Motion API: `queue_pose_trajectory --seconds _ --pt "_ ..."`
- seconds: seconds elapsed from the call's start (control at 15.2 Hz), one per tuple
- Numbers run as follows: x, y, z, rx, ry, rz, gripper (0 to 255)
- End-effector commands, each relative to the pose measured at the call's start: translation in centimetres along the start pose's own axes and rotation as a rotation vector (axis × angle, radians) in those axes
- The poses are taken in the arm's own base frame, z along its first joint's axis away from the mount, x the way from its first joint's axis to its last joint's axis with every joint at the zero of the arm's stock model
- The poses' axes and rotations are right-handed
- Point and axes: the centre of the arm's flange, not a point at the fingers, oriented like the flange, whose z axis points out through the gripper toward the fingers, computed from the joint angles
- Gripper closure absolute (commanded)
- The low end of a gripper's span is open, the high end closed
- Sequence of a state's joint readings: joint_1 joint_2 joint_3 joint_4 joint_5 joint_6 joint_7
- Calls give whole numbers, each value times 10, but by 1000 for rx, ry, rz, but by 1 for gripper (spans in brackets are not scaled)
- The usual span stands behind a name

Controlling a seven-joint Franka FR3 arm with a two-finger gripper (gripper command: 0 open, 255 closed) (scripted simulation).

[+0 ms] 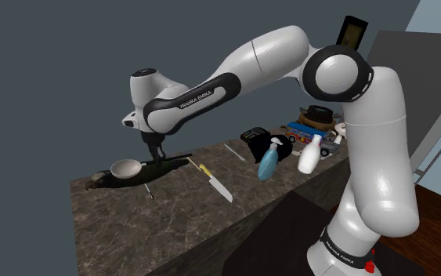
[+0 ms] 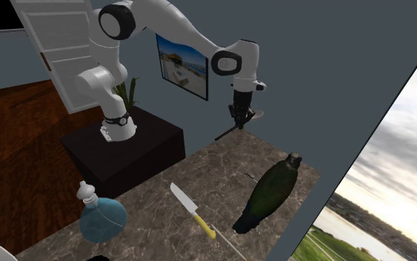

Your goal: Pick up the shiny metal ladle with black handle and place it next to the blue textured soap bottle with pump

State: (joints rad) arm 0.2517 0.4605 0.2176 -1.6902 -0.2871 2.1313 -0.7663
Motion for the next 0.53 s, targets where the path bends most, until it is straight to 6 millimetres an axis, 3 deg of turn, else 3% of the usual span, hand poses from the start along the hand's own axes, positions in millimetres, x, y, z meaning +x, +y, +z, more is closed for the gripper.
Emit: queue_pose_trajectory --seconds 0.0,0.46 --pt "0 1 -12 0 0 0 255" --pt "-4 5 -48 0 0 0 255"
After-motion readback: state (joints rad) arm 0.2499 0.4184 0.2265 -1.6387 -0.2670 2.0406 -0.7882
